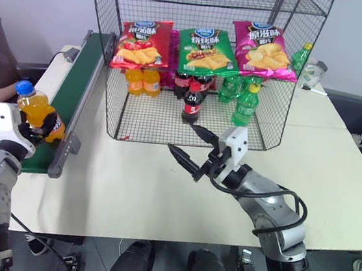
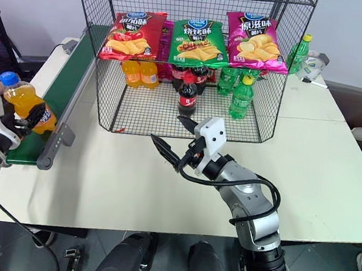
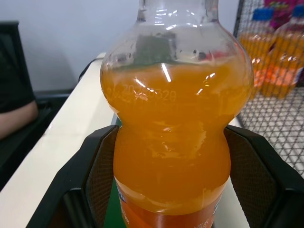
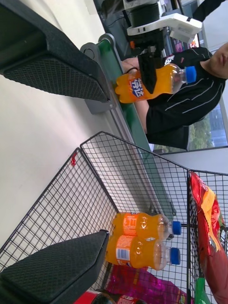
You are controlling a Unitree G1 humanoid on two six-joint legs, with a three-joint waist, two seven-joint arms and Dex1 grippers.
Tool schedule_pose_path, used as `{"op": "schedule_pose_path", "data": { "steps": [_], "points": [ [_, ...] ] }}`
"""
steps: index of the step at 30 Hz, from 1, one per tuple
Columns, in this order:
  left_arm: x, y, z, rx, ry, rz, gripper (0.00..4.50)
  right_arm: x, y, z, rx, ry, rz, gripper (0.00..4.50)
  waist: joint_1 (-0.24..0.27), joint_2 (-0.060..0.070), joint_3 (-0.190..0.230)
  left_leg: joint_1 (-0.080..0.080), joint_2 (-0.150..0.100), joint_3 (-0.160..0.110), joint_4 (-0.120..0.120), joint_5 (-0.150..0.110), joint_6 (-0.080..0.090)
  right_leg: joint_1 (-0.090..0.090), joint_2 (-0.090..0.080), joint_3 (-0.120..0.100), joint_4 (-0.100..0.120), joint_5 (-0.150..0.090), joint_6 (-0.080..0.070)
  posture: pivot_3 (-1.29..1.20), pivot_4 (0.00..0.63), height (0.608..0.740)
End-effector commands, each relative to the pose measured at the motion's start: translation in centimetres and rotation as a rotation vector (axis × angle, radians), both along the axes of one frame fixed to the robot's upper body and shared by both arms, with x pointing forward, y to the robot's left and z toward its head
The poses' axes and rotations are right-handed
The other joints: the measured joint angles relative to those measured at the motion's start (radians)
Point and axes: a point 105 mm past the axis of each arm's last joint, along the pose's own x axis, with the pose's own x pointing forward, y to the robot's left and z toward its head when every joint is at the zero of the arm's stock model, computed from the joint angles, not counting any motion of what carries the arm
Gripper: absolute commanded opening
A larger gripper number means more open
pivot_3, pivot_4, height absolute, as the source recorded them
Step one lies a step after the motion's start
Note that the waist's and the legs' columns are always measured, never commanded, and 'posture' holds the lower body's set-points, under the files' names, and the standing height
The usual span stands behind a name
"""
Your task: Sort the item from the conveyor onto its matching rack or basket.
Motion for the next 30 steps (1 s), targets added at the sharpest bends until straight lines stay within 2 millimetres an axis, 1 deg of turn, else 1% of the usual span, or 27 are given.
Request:
{"op": "schedule_pose_path", "data": {
  "steps": [1,2,4,7,9,10,13,15,17,20,23,25,27,30],
  "points": [
    [-0.1,-2.2,6.1,0.061,-0.186,-0.096,2.90,-0.4,0.3,1.1,0.026,-0.038,0.028,4.50,0.001,0.000,0.000,0.000,0.000,0.000,0.000,0.000,0.000,0.000,0.000,0.000,0.000,0.000,0.000,0.00,0.150,0.740],
    [0.0,-3.3,7.2,0.072,-0.209,-0.143,2.90,-0.4,0.3,1.2,0.023,-0.042,0.027,4.50,0.002,0.000,0.000,0.000,0.000,0.000,0.000,0.000,0.000,0.000,0.000,0.000,0.000,0.000,0.000,0.00,0.150,0.740],
    [0.2,-5.0,8.5,0.077,-0.228,-0.223,2.90,-0.3,0.1,1.3,0.017,-0.050,0.021,4.50,0.002,-0.001,0.000,0.000,0.000,0.000,0.000,0.000,0.000,0.000,0.000,0.000,0.000,0.000,0.000,0.00,0.150,0.740],
    [0.6,-8.5,8.9,0.084,-0.200,-0.366,2.90,0.1,-0.6,1.6,0.000,-0.081,-0.011,4.50,0.001,-0.001,0.000,0.000,0.000,0.000,0.000,0.000,0.000,0.000,0.000,0.000,0.000,0.000,0.000,0.00,0.150,0.740],
    [0.9,-10.4,8.3,0.065,-0.173,-0.421,2.90,0.2,-1.1,1.7,-0.004,-0.092,-0.024,4.50,-0.001,0.000,0.000,0.000,-0.001,0.000,0.000,0.000,0.000,0.000,0.000,0.000,0.000,0.000,0.000,0.00,0.150,0.740],
    [1.0,-10.9,8.0,0.060,-0.161,-0.434,2.90,0.2,-1.2,1.8,-0.005,-0.094,-0.026,4.50,-0.002,0.000,0.000,0.000,-0.001,0.001,0.000,0.000,0.000,0.000,0.000,0.000,0.000,0.000,0.000,0.00,0.150,0.740],
    [2.0,-14.2,5.8,0.050,-0.092,-0.491,2.90,0.8,-2.5,2.0,-0.023,-0.109,-0.076,4.50,-0.003,0.000,0.000,0.000,0.000,0.001,-0.001,0.000,0.000,0.002,0.001,0.001,0.001,0.000,0.000,0.00,0.150,0.740],
    [3.1,-15.8,4.4,0.044,-0.065,-0.482,2.90,1.1,-3.3,2.1,-0.035,-0.121,-0.106,4.50,0.000,0.000,0.000,0.000,0.000,0.001,-0.001,0.000,0.000,0.003,0.001,0.001,0.001,0.000,0.000,0.00,0.150,0.740],
    [3.8,-16.8,3.6,0.018,-0.065,-0.473,2.90,1.2,-3.8,2.2,-0.042,-0.130,-0.124,4.50,0.001,-0.001,0.000,0.000,0.000,0.001,0.000,0.000,0.000,0.004,0.001,0.000,0.001,0.000,0.000,0.00,0.150,0.740],
    [5.8,-17.6,2.1,-0.010,-0.069,-0.408,2.90,1.6,-4.7,2.4,-0.054,-0.149,-0.166,4.50,0.001,-0.001,0.001,0.000,0.000,0.000,0.000,0.000,0.000,0.004,0.001,-0.001,0.001,0.000,0.000,0.00,0.150,0.740],
    [7.4,-18.0,0.7,0.017,-0.044,-0.356,2.90,1.9,-5.1,2.6,-0.055,-0.161,-0.188,4.50,0.001,-0.001,0.001,0.000,0.000,0.001,0.000,0.001,0.000,0.004,0.001,-0.001,0.001,0.000,0.000,0.00,0.150,0.740],
    [8.9,-18.1,-0.4,0.041,-0.029,-0.297,2.90,2.0,-5.3,2.8,-0.057,-0.170,-0.198,4.50,0.000,-0.001,0.001,0.000,-0.001,0.001,0.000,0.001,0.000,0.005,0.001,-0.001,0.001,0.000,0.001,0.00,0.150,0.740],
    [9.9,-18.3,-0.4,0.038,-0.066,-0.269,2.90,2.0,-5.3,2.8,-0.060,-0.176,-0.202,4.50,0.001,-0.001,0.001,0.000,-0.001,0.001,0.000,0.001,0.000,0.005,0.001,-0.001,0.001,0.000,0.001,0.00,0.150,0.740],
    [11.2,-18.7,-1.2,0.031,-0.068,-0.259,2.90,2.1,-5.3,2.8,-0.063,-0.179,-0.203,4.50,0.002,-0.001,0.001,0.000,-0.001,0.001,0.002,0.001,0.000,0.005,0.001,-0.001,0.001,0.000,0.001,0.00,0.150,0.740]
  ]
}}
